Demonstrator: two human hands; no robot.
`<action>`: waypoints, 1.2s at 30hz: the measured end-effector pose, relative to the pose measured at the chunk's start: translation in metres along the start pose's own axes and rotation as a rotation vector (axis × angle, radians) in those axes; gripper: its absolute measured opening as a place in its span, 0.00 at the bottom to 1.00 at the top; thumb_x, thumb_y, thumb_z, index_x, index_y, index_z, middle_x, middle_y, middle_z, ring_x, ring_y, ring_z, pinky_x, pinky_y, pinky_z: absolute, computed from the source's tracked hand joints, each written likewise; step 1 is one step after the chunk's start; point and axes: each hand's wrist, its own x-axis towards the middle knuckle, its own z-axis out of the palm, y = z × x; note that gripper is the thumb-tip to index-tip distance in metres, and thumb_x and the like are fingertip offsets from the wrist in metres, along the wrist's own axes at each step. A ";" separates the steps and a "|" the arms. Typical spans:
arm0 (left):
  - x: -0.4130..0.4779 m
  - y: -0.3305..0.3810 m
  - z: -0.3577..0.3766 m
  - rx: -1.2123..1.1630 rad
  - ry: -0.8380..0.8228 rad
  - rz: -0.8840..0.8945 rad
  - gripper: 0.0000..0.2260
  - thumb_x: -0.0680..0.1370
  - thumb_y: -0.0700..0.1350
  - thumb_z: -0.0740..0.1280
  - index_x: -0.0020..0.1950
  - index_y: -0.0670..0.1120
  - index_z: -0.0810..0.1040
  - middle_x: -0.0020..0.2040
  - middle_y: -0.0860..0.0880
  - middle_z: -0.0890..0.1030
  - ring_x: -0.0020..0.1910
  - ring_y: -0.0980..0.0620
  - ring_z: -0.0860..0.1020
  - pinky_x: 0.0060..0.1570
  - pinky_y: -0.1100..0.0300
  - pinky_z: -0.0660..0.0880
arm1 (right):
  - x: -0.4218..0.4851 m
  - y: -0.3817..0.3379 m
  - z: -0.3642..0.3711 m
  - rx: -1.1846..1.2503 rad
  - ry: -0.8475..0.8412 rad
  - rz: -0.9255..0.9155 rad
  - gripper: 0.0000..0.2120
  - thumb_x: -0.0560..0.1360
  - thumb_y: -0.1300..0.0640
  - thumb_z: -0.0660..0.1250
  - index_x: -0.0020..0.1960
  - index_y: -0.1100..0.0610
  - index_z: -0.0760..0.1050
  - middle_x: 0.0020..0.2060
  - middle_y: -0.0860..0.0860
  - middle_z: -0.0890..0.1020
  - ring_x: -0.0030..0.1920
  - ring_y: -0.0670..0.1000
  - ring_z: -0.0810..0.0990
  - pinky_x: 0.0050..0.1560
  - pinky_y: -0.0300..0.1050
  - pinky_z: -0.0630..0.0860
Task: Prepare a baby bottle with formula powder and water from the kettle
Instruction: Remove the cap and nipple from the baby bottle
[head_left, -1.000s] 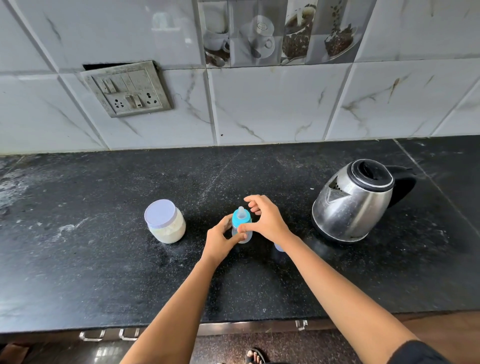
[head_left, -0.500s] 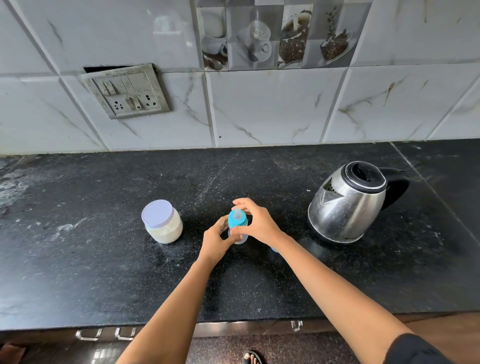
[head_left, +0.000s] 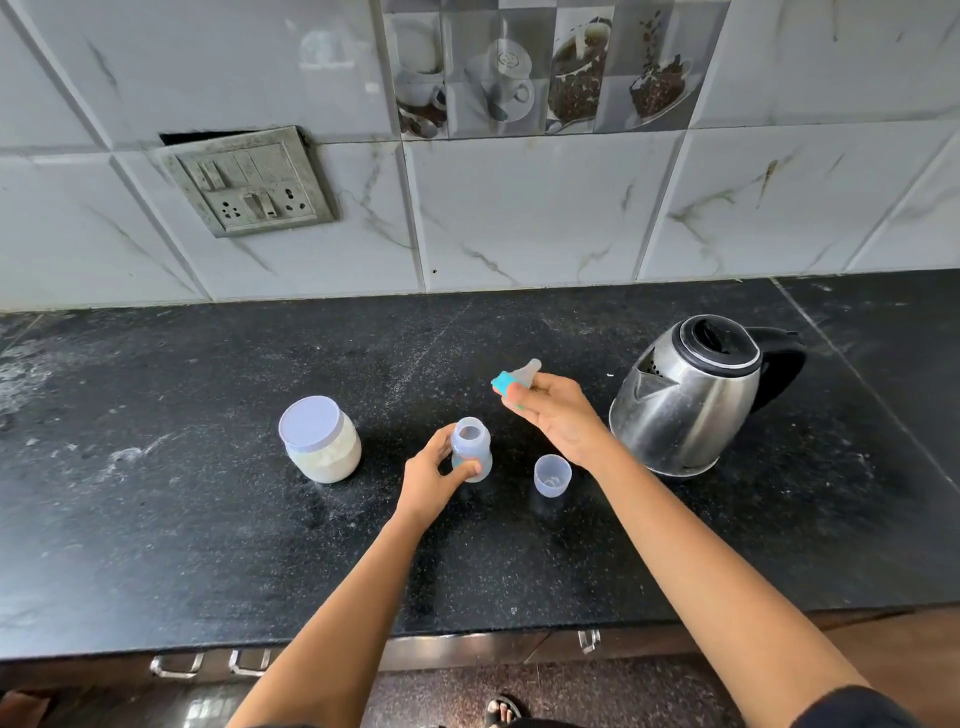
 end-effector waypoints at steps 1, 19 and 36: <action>0.000 0.000 0.000 0.001 -0.004 -0.002 0.23 0.72 0.46 0.74 0.64 0.56 0.72 0.59 0.61 0.78 0.61 0.64 0.74 0.65 0.61 0.69 | -0.006 -0.001 -0.006 0.134 -0.021 0.042 0.12 0.73 0.63 0.69 0.56 0.64 0.76 0.57 0.59 0.80 0.60 0.55 0.79 0.63 0.48 0.74; -0.060 0.004 0.057 0.091 0.172 -0.005 0.21 0.68 0.47 0.77 0.55 0.49 0.70 0.51 0.53 0.74 0.50 0.55 0.74 0.53 0.61 0.71 | -0.062 0.030 -0.083 -0.785 0.191 -0.180 0.29 0.65 0.49 0.78 0.64 0.50 0.76 0.52 0.47 0.79 0.50 0.46 0.79 0.53 0.39 0.77; -0.013 0.017 0.081 0.193 -0.176 0.079 0.22 0.73 0.47 0.71 0.65 0.49 0.71 0.58 0.57 0.77 0.57 0.61 0.73 0.53 0.77 0.65 | -0.043 0.049 -0.062 -1.206 -0.019 -0.154 0.26 0.63 0.48 0.77 0.56 0.45 0.69 0.53 0.45 0.75 0.53 0.44 0.73 0.53 0.44 0.75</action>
